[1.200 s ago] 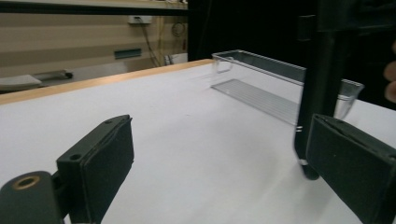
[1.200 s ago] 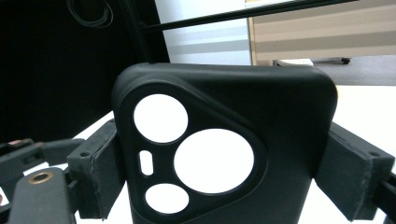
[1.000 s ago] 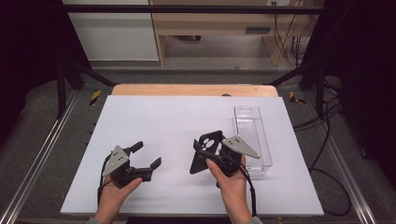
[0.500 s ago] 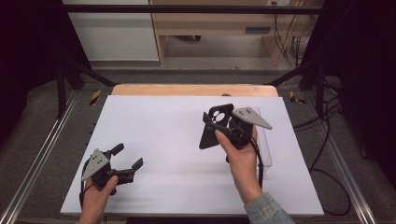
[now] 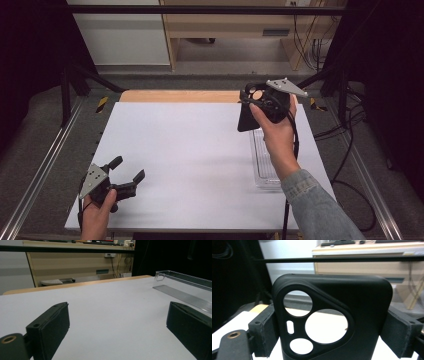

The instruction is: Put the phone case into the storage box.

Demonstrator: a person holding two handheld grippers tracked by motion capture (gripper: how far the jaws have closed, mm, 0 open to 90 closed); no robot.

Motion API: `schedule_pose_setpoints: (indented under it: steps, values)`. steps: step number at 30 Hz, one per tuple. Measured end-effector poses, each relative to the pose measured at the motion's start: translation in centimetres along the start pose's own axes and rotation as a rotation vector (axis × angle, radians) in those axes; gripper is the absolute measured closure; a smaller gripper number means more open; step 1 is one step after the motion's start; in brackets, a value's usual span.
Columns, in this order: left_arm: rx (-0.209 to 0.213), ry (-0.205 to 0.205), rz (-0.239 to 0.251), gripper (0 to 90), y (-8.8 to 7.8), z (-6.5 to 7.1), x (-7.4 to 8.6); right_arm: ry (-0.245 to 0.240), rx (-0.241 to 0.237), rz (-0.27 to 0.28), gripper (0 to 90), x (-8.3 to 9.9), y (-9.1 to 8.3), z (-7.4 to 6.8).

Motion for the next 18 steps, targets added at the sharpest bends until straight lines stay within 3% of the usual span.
schedule_pose_setpoints:
  steps: [2,5,11,18]
  values:
    - [0.000,-0.003,0.003,4.8,0.1,0.0,-0.1,-0.014,0.020,0.009,13.7,-0.4,0.1,1.1]
    - [-0.001,0.006,0.004,4.8,0.1,0.0,0.0,0.036,0.026,0.039,13.7,-0.8,0.1,2.7]
    - [0.001,0.002,-0.002,4.8,0.1,0.0,0.1,0.063,0.077,0.049,13.7,-0.7,0.7,5.4]
    - [0.008,-0.002,-0.004,4.8,0.3,0.1,0.2,0.035,0.136,0.023,13.7,0.1,1.4,7.4]
Point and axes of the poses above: each handheld gripper's, and its own axes: y roughly forward along the jaws, x roughly out of its underside, z roughly to its right, the point moved 10 cm from there along y, roughly forward along the jaws, and after that the axes turned 14 degrees about -x, right-handed, at the moved point
